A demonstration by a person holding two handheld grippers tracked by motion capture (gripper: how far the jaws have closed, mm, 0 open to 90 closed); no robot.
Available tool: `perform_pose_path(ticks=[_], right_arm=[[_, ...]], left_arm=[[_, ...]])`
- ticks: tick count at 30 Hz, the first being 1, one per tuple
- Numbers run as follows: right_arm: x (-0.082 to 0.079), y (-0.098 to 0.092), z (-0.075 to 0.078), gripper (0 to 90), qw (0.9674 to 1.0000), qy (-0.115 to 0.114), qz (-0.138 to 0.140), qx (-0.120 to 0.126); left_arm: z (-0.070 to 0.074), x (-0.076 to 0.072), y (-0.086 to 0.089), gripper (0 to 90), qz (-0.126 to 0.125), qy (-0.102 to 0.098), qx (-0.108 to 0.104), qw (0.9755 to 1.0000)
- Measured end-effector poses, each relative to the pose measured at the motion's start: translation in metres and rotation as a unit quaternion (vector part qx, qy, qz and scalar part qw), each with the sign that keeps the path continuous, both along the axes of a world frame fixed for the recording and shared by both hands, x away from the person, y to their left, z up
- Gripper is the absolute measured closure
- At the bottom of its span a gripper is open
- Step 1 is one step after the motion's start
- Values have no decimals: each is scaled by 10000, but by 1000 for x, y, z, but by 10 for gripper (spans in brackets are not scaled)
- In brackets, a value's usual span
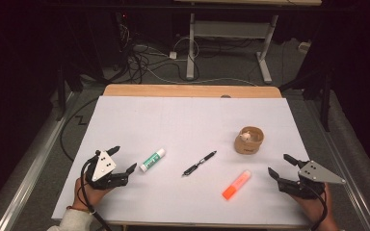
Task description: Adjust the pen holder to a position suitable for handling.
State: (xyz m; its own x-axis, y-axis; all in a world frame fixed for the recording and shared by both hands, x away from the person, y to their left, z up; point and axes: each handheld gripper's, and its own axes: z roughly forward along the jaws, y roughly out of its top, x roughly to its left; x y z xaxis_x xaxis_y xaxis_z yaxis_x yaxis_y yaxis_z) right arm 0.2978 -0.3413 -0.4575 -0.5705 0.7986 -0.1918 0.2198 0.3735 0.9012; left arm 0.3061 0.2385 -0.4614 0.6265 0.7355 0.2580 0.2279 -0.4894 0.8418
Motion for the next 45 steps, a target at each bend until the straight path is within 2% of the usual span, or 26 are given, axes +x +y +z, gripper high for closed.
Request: perform_pose_path(ticks=[4,8,10,12,16,18,21,25,29,30,31,34,36,41,44,45], right_arm=[[3,1,-3,277,9999,115,13,-2],[7,0,-2,277,9999,116,32,31],[10,0,1,277,10000,89,34,-5],[11,0,3,278,10000,81,51,8],[20,1,13,305,9997,168,191,-50],[23,4,19,308,9996,136,264,-15],[28,13,30,310,9988,92,435,-191],[41,29,43,335,9964,172,714,-415],[61,46,52,352,9930,480,776,-744],[61,46,52,352,9930,480,776,-744],[70,53,56,370,9901,602,873,-922],[86,59,58,392,9842,1030,990,-1044],[96,62,57,403,9812,1202,921,-1200],[115,67,49,427,9725,1732,919,-1254],[122,69,43,441,9677,1973,931,-1262],[125,71,40,448,9663,2022,936,-1290]], left_arm=[[-1,0,-1,191,-16,15,33,10000],[-2,-1,-2,192,-6,43,85,10000],[-2,-3,-1,194,-17,55,142,9999],[-2,-3,-1,194,-8,56,112,9999],[-4,-7,-1,194,-13,87,144,9999],[-4,-7,-1,194,-23,100,134,9999],[-4,-7,-1,194,-14,102,156,9998],[-4,-7,-1,194,-16,113,144,9998],[-5,-8,-2,194,-30,125,146,9998],[-5,-8,-2,194,-32,124,149,9998],[-5,-8,-2,194,-31,128,154,9998],[-6,-7,-2,194,-40,158,179,9997],[-6,-7,-3,194,-60,165,198,9996],[-7,-7,-3,194,-77,189,202,9996],[-8,-7,-3,194,-88,179,194,9996],[-8,-8,-3,194,-74,246,183,9995]])
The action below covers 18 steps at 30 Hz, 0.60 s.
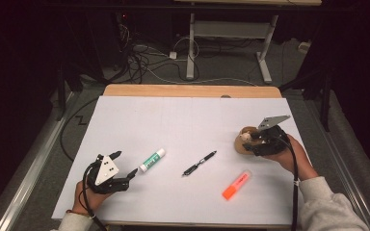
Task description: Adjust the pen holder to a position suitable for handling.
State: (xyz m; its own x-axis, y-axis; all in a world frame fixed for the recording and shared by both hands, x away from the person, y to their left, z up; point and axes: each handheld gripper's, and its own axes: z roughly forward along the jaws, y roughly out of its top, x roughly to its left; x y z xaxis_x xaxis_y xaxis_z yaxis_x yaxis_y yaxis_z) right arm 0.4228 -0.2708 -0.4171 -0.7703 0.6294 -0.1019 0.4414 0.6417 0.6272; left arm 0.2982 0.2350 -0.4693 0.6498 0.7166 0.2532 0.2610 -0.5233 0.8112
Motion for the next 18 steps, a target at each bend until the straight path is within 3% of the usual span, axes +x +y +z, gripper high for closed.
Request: perform_pose_path(ticks=[6,9,18], right_arm=[[9,5,-8,568,9996,170,200,95],[10,9,-9,641,9994,123,262,190],[9,16,-9,661,9995,-31,211,212]], left_arm=[[-1,0,0,194,-10,13,13,10000],[-1,1,0,194,-62,23,29,10000],[-2,1,-1,194,-63,22,84,9999]])
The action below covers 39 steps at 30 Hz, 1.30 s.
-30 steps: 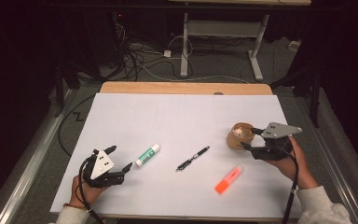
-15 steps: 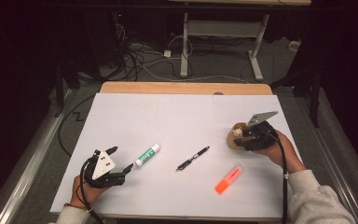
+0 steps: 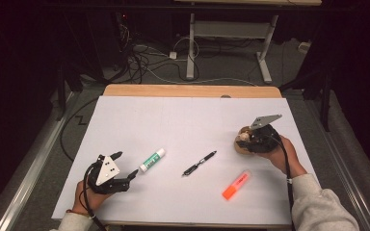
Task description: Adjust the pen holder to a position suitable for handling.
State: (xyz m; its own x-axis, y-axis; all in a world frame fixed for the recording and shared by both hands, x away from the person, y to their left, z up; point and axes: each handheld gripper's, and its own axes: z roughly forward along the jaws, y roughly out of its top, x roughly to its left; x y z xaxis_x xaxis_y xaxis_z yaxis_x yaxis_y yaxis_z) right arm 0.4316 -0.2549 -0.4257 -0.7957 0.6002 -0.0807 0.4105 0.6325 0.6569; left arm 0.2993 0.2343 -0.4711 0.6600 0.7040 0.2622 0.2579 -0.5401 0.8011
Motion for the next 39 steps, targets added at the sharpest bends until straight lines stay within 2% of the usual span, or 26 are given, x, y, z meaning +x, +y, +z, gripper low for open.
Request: perform_pose_path(ticks=[2,5,9,14,20,26,30,34,39], right_arm=[[0,3,0,663,9999,-96,-26,-52],[1,6,1,663,9998,-114,-36,135],[4,16,9,663,9994,-190,-157,263],[10,37,21,663,9991,-271,-199,260],[16,68,29,662,9990,-314,-165,275],[23,98,27,662,9995,-258,-79,165],[28,115,22,662,9997,-154,-92,184],[28,131,20,661,9996,-66,-21,259],[28,151,16,661,9999,-8,20,171]], left_arm=[[0,0,0,195,-2,-6,9,10000],[0,0,0,195,1,-18,-22,10000],[0,0,0,195,-3,-16,-27,10000],[1,-1,1,195,9,-53,-2,10000],[2,-2,2,195,-32,-66,-73,9999],[3,-4,3,195,-26,-102,-98,9999],[2,-4,4,195,-31,-105,-120,9999],[2,-4,4,195,-39,-87,-130,9999],[2,-5,3,195,-60,-90,-122,9999]])
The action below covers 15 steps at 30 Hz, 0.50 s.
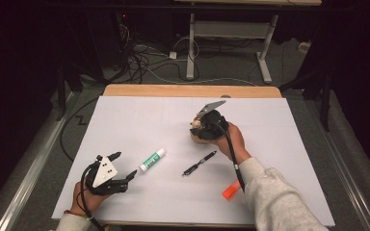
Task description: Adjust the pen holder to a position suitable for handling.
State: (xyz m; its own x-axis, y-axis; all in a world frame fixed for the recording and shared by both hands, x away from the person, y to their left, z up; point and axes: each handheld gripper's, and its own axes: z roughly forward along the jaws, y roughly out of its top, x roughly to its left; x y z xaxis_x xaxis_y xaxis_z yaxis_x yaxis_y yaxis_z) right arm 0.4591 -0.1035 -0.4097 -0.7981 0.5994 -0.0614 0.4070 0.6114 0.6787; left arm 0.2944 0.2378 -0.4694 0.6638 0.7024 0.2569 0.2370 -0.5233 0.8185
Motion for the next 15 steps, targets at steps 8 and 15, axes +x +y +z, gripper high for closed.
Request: perform_pose_path(ticks=[8,15], right_arm=[[2,18,-4,661,10000,5,-11,6],[4,29,-12,656,9999,97,30,-9]], left_arm=[[-1,1,-1,195,-33,40,36,10000],[-1,1,0,195,-30,35,57,10000]])
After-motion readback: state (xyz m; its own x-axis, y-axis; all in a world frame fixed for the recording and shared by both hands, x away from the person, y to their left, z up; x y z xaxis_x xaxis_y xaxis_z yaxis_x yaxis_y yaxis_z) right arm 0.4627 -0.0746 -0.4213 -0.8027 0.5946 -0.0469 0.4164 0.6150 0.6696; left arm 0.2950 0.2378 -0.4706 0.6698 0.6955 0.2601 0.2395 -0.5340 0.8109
